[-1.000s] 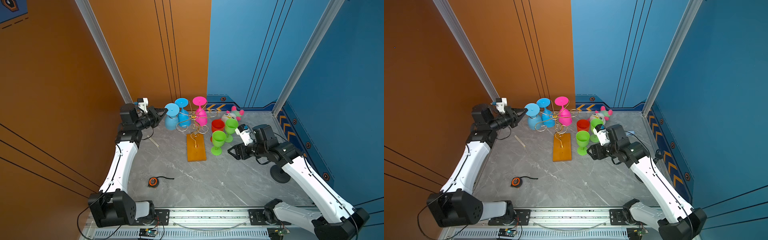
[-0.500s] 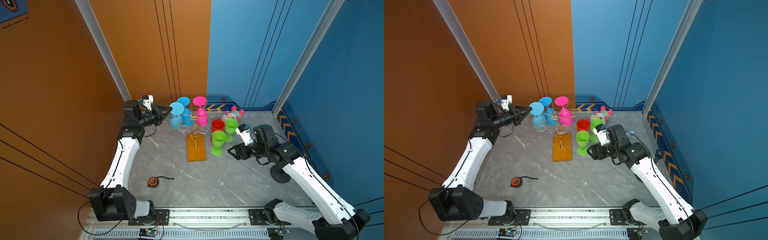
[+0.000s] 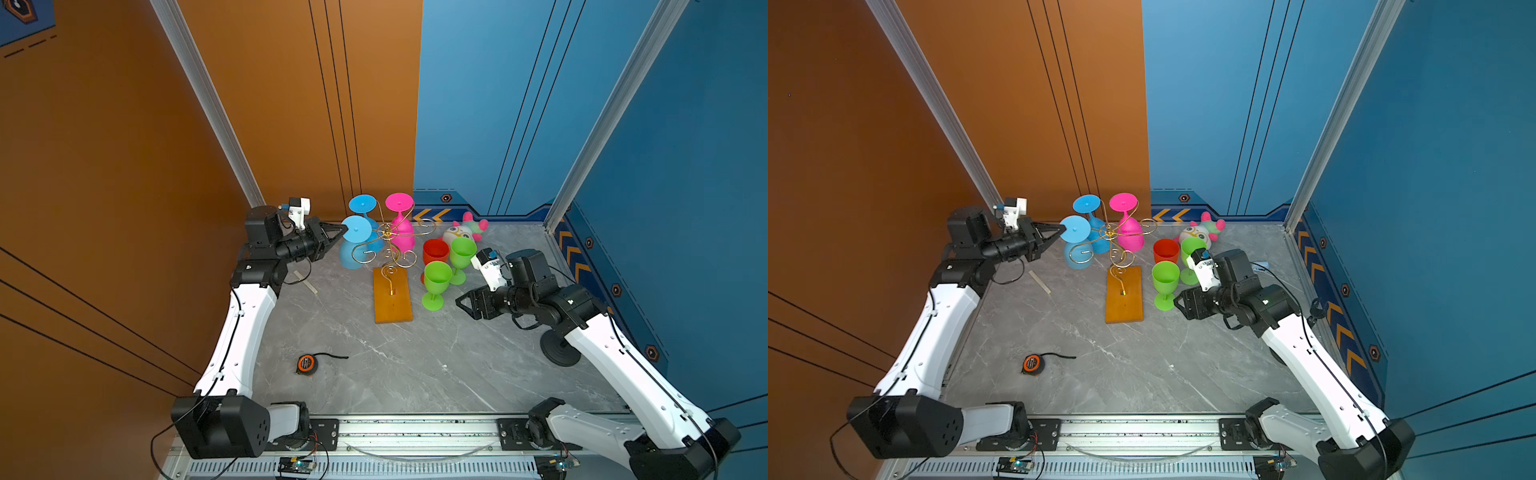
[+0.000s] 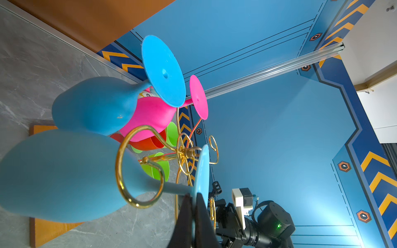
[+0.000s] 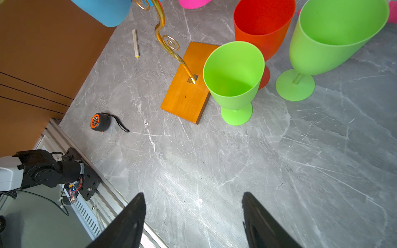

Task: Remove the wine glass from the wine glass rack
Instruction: 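Slide the cyan glass along its rack arm with the left gripper, then pull the cyan glass off the rack toward the robot with the left gripper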

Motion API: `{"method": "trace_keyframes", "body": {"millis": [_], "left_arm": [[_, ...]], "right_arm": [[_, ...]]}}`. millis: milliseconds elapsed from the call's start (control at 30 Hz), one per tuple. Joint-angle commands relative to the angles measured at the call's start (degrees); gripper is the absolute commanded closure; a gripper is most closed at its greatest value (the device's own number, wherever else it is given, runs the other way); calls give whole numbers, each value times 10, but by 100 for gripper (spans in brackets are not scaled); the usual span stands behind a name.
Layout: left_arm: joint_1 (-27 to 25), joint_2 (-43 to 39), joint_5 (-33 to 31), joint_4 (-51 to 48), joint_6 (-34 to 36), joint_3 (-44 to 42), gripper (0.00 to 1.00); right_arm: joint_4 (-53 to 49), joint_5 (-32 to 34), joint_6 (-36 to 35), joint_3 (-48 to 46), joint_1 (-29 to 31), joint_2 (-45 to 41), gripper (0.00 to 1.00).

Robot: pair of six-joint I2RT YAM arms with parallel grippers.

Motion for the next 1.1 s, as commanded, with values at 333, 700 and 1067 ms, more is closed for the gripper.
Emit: {"method": "trace_keyframes", "body": {"millis": [333,700,1067], "left_arm": [[31,-83,23,-40,30,-51,100],[82,-144,52,-48,37,-93,100],[109,-213,75,-48,22,-138,100]], "right_arm": [[17,-9,14,3,4,2,28],[17,-12,18,7,10,5,28],[17,-15,16,11,13,15,28]]}}
